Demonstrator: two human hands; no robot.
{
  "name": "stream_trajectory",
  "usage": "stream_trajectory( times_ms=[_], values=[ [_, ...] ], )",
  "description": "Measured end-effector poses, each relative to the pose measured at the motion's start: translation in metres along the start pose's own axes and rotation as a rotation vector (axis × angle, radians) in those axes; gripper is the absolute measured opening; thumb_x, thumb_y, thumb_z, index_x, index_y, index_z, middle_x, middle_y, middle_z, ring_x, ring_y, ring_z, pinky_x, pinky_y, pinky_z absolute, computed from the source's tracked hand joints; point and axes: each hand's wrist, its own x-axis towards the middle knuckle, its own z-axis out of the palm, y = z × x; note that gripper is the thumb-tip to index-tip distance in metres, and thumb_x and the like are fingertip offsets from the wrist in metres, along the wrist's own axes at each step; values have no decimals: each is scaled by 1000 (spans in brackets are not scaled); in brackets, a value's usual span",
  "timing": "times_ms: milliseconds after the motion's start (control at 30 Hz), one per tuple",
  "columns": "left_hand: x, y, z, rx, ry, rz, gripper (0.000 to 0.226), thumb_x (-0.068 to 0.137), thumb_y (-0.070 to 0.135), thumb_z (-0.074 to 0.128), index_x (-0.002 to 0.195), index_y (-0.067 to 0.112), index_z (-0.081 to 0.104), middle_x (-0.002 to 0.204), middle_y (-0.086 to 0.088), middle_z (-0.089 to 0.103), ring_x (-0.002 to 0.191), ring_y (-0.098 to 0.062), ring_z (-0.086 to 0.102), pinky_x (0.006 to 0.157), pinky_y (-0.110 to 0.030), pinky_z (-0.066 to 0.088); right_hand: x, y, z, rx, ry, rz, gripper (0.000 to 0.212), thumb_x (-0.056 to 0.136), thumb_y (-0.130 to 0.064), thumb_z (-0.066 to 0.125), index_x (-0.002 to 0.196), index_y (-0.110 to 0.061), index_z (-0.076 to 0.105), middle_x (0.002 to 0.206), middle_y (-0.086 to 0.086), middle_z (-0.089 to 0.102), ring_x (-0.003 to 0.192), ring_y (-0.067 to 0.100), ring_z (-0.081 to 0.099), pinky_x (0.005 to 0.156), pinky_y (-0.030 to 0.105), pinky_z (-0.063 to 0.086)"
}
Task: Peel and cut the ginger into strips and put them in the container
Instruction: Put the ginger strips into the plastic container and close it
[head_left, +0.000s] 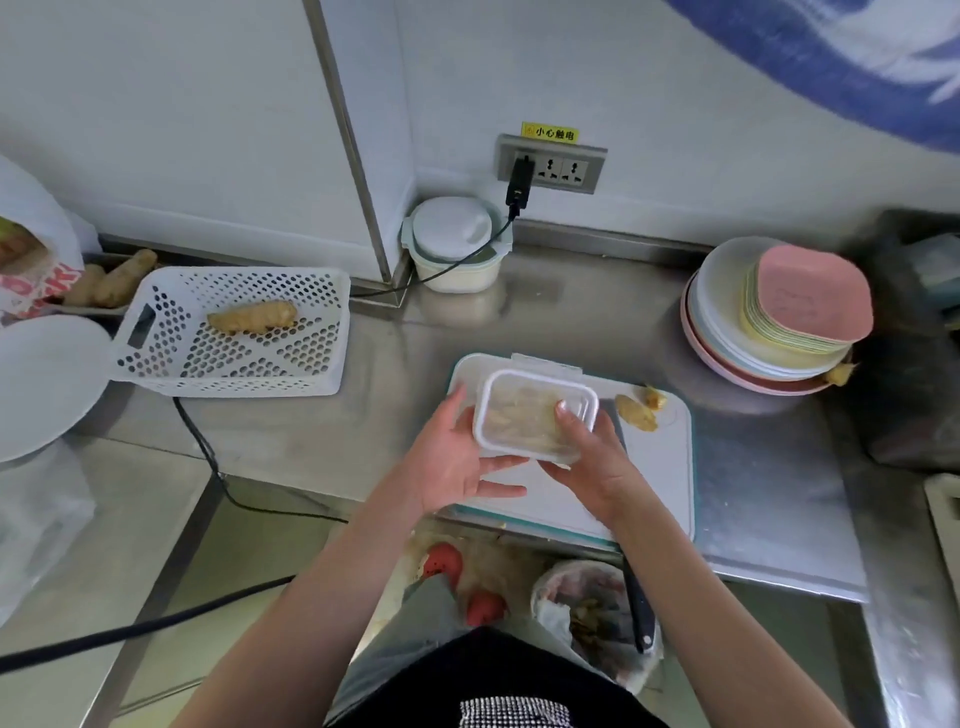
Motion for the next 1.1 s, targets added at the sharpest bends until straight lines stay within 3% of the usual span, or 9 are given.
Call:
stream_trajectory(
  times_ms=[133, 267, 333, 433, 567, 733, 833, 967, 1100],
  values=[
    [14, 32, 4, 145, 135, -22, 75, 68, 82, 46, 115, 26, 65, 121, -6, 65, 115, -27, 58, 96, -54, 43, 15, -13, 8, 34, 168, -54, 96, 58, -30, 91, 138, -19, 41, 127, 17, 56, 105, 30, 65, 92, 48, 52],
    [25, 56, 7, 533, 249, 25, 34, 77, 43, 71, 100, 18, 66, 98, -4, 69, 89, -18, 65, 89, -36, 51, 28, -30, 12, -99, 249, -61, 71, 69, -21, 84, 130, -19, 49, 101, 13, 65, 87, 26, 67, 85, 43, 54],
    [29, 61, 15, 483, 262, 68, 16, 85, 33, 66, 90, 17, 65, 85, -3, 68, 78, -17, 65, 82, -33, 52, 40, -32, 16, -139, 378, -68, 70, 72, -25, 83, 131, -19, 46, 109, 12, 64, 93, 25, 65, 87, 42, 53],
    [39, 56, 20, 426, 347, 138, 22, 86, 33, 65, 93, 12, 65, 85, -5, 69, 79, -20, 66, 80, -34, 53, 55, -23, 28, -67, 551, 43, 87, 65, -43, 84, 135, -23, 37, 126, 8, 54, 109, 29, 59, 87, 48, 53],
    [46, 56, 29, 515, 317, 83, 61, 71, 49, 71, 115, 7, 59, 101, -6, 70, 87, -20, 66, 76, -34, 51, 59, -10, 48, 131, 502, 154, 86, 54, -60, 83, 121, -14, 54, 115, 12, 66, 100, 32, 65, 71, 44, 56],
    [43, 102, 33, 685, 200, -97, 56, 63, 78, 59, 96, 33, 64, 102, 7, 67, 100, -14, 59, 84, -38, 42, 47, -32, 36, -70, 292, 39, 58, 75, -51, 75, 116, -11, 63, 108, 9, 69, 94, 23, 65, 76, 36, 54],
    [43, 121, 36, 745, 159, -98, 39, 75, 63, 63, 90, 27, 64, 86, 3, 68, 80, -12, 64, 63, -25, 50, 44, -47, 32, -324, 91, 140, 72, 63, -60, 79, 113, -10, 65, 106, 15, 68, 90, 22, 62, 79, 35, 49],
    [48, 124, 33, 649, 242, -62, 28, 85, 38, 65, 107, 20, 59, 96, -6, 64, 83, -20, 64, 67, -37, 54, 44, -44, 38, -163, 297, -33, 64, 75, -46, 77, 127, -19, 50, 124, 9, 60, 104, 20, 63, 83, 39, 54],
    [47, 121, 35, 542, 320, -63, 23, 91, 33, 60, 103, 14, 55, 97, -12, 58, 77, -26, 59, 61, -41, 51, 38, -29, 53, -203, 257, -236, 71, 77, -27, 79, 134, -28, 36, 120, 9, 58, 99, 19, 63, 78, 30, 53]
  ],
)
